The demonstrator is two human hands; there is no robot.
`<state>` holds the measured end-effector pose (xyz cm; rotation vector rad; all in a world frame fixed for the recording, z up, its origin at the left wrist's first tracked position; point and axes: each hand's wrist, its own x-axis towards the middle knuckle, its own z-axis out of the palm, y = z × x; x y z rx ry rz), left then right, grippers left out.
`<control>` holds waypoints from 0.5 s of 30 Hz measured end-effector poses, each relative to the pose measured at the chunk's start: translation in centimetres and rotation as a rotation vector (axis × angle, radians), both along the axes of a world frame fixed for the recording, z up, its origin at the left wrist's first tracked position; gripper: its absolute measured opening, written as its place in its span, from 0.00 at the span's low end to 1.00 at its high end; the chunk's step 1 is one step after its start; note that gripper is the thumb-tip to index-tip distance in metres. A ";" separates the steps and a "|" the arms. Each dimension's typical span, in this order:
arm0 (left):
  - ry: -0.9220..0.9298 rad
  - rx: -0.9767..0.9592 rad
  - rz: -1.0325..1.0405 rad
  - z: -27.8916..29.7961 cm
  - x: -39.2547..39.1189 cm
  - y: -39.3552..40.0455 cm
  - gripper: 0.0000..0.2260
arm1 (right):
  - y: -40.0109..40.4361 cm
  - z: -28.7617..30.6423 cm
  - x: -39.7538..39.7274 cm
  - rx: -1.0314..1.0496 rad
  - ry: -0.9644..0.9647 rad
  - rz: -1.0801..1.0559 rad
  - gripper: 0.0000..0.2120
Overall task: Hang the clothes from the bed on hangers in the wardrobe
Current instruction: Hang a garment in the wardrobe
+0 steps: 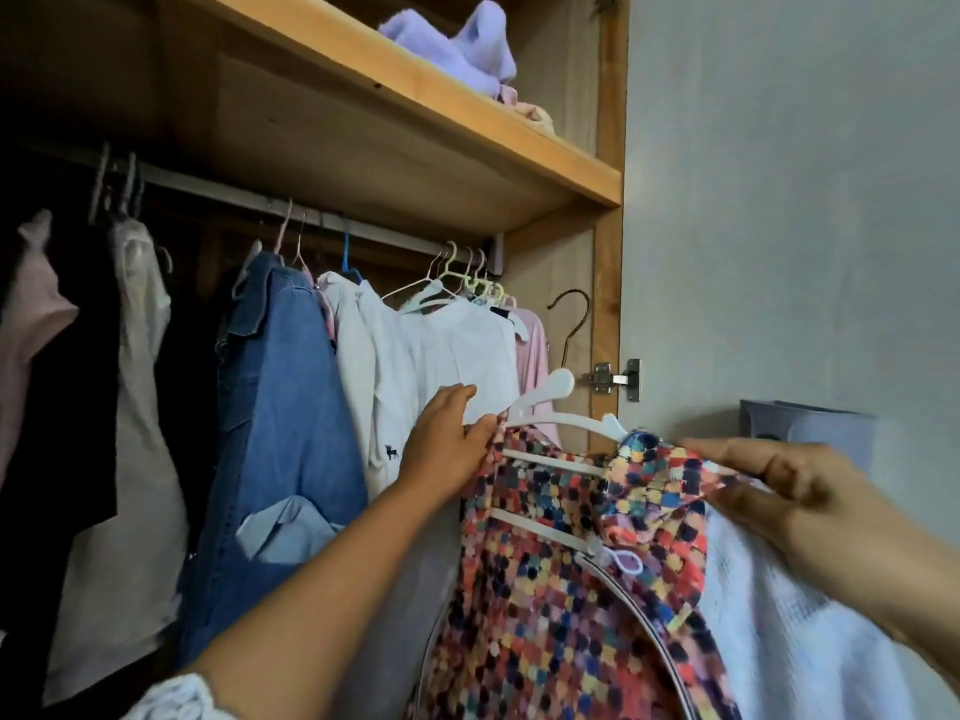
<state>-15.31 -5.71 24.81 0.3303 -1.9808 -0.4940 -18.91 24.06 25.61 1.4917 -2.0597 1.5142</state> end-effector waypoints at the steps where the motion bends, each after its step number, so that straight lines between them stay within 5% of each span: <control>1: -0.011 -0.030 0.039 0.4 -0.6 -1.2 0.21 | -0.8 0.6 -0.3 -0.006 0.050 -0.020 0.20; 8: -0.059 -0.216 0.203 4.2 -3.1 -7.5 0.20 | -8.2 5.3 -3.5 -0.033 0.161 -0.005 0.17; 15: -0.340 -0.530 0.475 5.6 -3.3 -13.2 0.25 | -16.1 9.7 -6.2 -0.071 0.244 0.005 0.10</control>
